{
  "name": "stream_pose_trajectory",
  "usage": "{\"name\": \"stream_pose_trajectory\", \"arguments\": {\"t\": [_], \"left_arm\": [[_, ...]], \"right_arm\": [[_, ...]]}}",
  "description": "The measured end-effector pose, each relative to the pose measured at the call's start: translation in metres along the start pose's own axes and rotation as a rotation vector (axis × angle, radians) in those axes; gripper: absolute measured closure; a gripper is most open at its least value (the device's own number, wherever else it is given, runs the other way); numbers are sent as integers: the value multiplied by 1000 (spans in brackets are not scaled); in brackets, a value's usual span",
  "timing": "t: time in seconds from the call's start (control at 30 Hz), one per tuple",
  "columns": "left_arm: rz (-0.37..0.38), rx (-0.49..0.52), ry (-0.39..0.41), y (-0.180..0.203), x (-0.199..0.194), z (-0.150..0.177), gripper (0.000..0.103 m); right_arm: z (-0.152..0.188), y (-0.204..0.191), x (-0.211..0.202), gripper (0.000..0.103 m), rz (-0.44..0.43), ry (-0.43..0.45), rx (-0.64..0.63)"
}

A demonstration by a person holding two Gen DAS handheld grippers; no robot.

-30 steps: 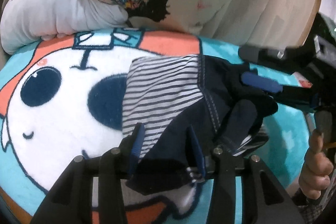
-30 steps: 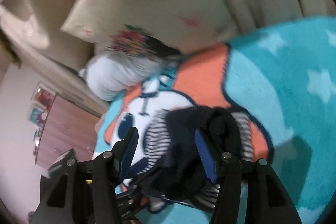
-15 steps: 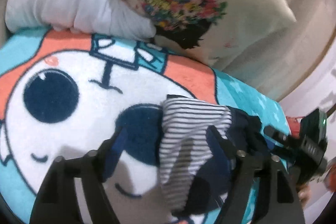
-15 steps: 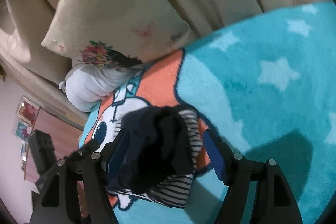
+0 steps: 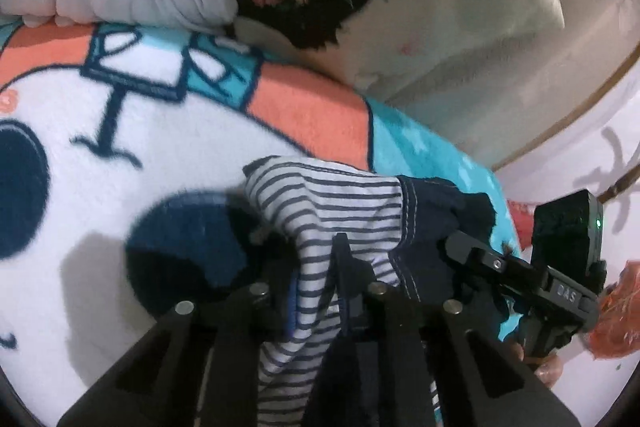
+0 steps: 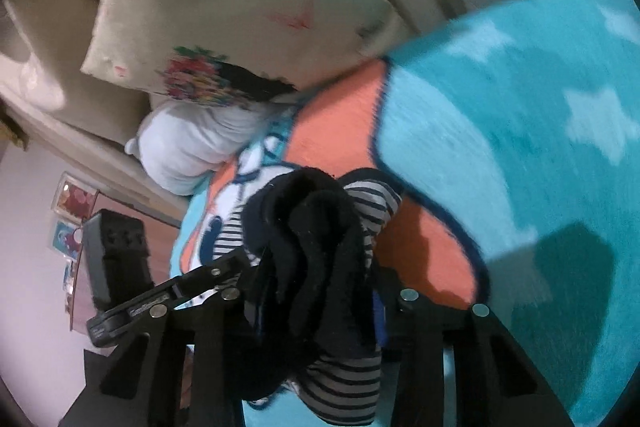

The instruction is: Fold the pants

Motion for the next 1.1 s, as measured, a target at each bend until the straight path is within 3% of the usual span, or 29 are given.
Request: {"name": "stream_pose_trajectory", "arguments": {"t": [0.1,0.2,0.23,0.3,0.33,0.43,0.57,0.63,0.67,0.77,0.9,1.0,1.1], "left_arm": [[-38,10,55,5,-8,-17,88],[-143,14,111,7,-6,-38,86],[-174,16,124,4,-4,-42,83],[-268,24,147,-4,5,-50,69],[-292,21,146,-8,8,-50,69],[-275,-1,138,-18,-6,-42,69],[-271,43,236,-11,-42,-14,62],[-256,63,256,-8,-47,-2,58],[-252,66,256,-8,-48,3,58],[-273,66,232,-13,-34,13,58],[-292,18,172,-29,-11,14,57],[-307,40,210,-23,-18,17,52],[-320,53,285,-18,-38,25,42]], "right_arm": [[-25,-17,11,62,15,8,-50],[-43,-23,36,61,29,-14,-82],[-46,-21,47,59,59,-32,-89],[-48,-15,66,56,150,-69,-98],[-47,-12,76,52,212,-95,-104],[-43,-10,72,50,231,-96,-91],[-43,-35,23,49,274,60,-135],[-41,-49,7,49,228,128,-144],[-38,-55,2,49,164,149,-137],[-28,-55,14,50,32,105,-93],[-5,-16,48,50,63,12,31],[-5,-11,43,50,35,43,48],[-11,-33,24,47,101,89,-34]]}}
Point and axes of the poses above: each gripper's, at about its wrist camera, not at the fingertips, and x roughly the way its jaws point, y to its right, z to its underside, the point moved 1 cm from there along x, roughly the way its jaws point, and after that the axes turned 14 degrees about -x, right-handed, at the moved point
